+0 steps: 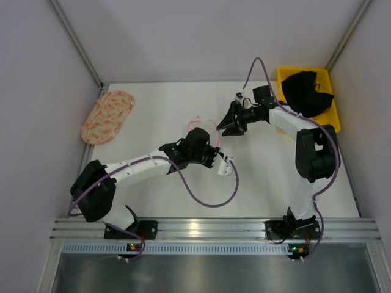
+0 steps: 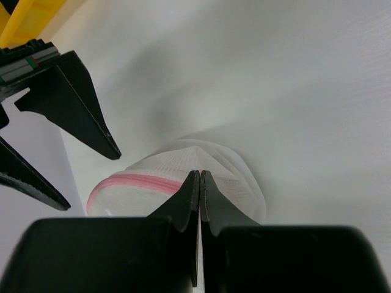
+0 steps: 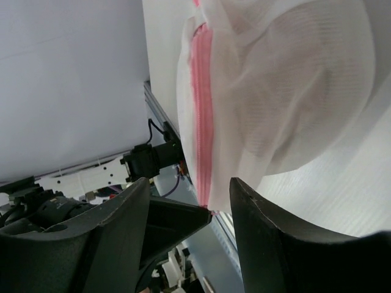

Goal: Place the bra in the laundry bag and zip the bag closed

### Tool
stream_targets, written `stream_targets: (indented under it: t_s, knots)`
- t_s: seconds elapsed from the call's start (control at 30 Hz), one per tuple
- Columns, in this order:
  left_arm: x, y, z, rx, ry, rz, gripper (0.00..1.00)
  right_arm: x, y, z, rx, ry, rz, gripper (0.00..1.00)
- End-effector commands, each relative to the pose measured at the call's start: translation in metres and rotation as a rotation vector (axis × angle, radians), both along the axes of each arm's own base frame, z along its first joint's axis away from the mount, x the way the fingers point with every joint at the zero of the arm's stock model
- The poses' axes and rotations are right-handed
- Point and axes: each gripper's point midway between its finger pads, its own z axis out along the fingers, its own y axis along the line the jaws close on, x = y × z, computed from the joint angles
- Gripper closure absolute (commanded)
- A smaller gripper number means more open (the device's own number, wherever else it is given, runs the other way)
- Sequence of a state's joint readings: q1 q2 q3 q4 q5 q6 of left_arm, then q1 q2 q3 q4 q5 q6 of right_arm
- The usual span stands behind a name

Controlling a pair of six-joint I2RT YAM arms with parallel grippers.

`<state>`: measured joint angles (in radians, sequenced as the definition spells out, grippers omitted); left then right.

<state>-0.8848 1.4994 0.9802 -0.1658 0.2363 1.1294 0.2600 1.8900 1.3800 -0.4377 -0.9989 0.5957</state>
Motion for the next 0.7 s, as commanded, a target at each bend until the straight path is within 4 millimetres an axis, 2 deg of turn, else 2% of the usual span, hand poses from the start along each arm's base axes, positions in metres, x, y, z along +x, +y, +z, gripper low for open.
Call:
stream_targets:
  t_s: [0.0,0.13,0.2,0.23,0.3,0.33,0.37,0.5,0.67]
  knots:
    - [0.012,-0.019,0.034,-0.107,-0.034,-0.002,1.0,-0.015,0.022,0.025,0.051,-0.056,0.068,0.45]
    - [0.02,-0.021,0.052,-0.152,-0.032,0.001,1.0,-0.024,0.038,0.018,0.054,-0.029,0.113,0.47]
    - [0.023,-0.021,0.059,-0.171,-0.012,0.0,1.0,-0.023,0.042,0.015,0.057,-0.009,0.12,0.52]
    - [0.024,-0.017,0.057,-0.161,0.009,0.007,1.0,-0.024,0.044,0.017,0.07,-0.002,0.126,0.65]
    - [0.025,-0.016,0.06,-0.161,0.019,0.004,1.0,-0.019,0.047,0.019,0.079,-0.005,0.123,0.81]
    - [0.023,-0.017,0.061,-0.165,0.031,-0.009,1.0,-0.016,0.047,0.02,0.077,-0.014,0.118,0.97]
    - [0.021,-0.013,0.058,-0.153,0.049,-0.01,1.0,-0.013,0.048,0.024,0.079,-0.024,0.115,1.0]
    - [0.008,-0.007,0.054,-0.134,0.085,-0.042,1.0,0.003,0.046,0.022,0.075,-0.034,0.087,1.0]
    - [-0.018,0.002,0.052,-0.125,0.163,-0.091,1.0,0.038,0.029,0.015,0.065,-0.055,0.012,1.0]
